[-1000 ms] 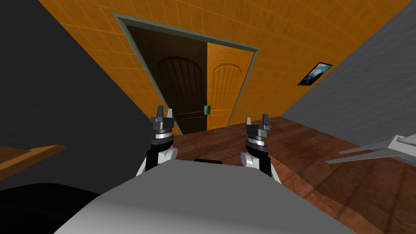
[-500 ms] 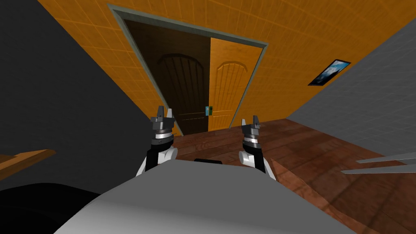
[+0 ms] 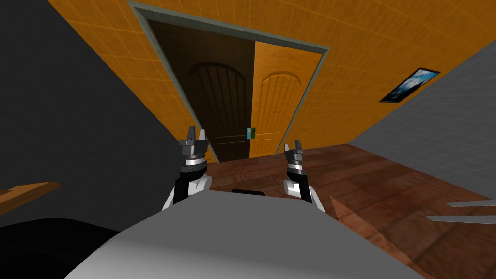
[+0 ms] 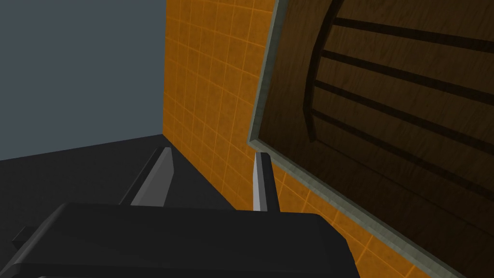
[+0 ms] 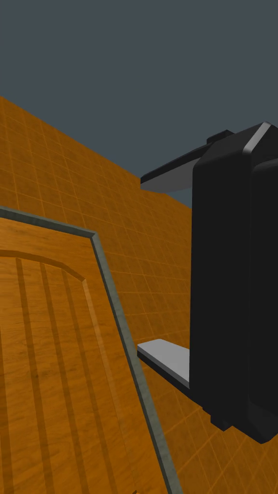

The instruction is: Pull the door open

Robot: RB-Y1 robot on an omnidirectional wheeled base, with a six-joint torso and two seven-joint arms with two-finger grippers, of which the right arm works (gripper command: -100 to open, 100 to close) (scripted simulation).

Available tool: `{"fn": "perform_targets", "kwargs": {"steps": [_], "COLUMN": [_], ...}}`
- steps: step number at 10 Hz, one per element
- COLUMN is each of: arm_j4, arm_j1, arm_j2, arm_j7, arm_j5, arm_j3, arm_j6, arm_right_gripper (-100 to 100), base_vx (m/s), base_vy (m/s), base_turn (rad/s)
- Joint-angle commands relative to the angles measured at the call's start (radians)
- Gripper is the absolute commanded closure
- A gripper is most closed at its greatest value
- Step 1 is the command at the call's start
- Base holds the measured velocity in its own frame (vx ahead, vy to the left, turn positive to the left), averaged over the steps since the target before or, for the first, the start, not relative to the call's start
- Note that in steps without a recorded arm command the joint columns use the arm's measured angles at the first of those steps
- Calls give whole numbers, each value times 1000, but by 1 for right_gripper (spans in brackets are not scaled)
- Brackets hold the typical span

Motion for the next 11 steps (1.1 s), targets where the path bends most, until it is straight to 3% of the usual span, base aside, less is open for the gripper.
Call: {"fn": "perform_targets", "kwargs": {"steps": [1, 11], "arm_j4": [34, 246], "arm_j1": [-17, -105], "arm_j2": [-7, -42], "arm_j7": [-10, -71], "arm_j5": [11, 81], "arm_j3": [-1, -1], "arm_j6": [11, 63], "arm_right_gripper": [-100, -100], "base_vx": [101, 103], "base_vy": [6, 17], "base_turn": [64, 64]}}
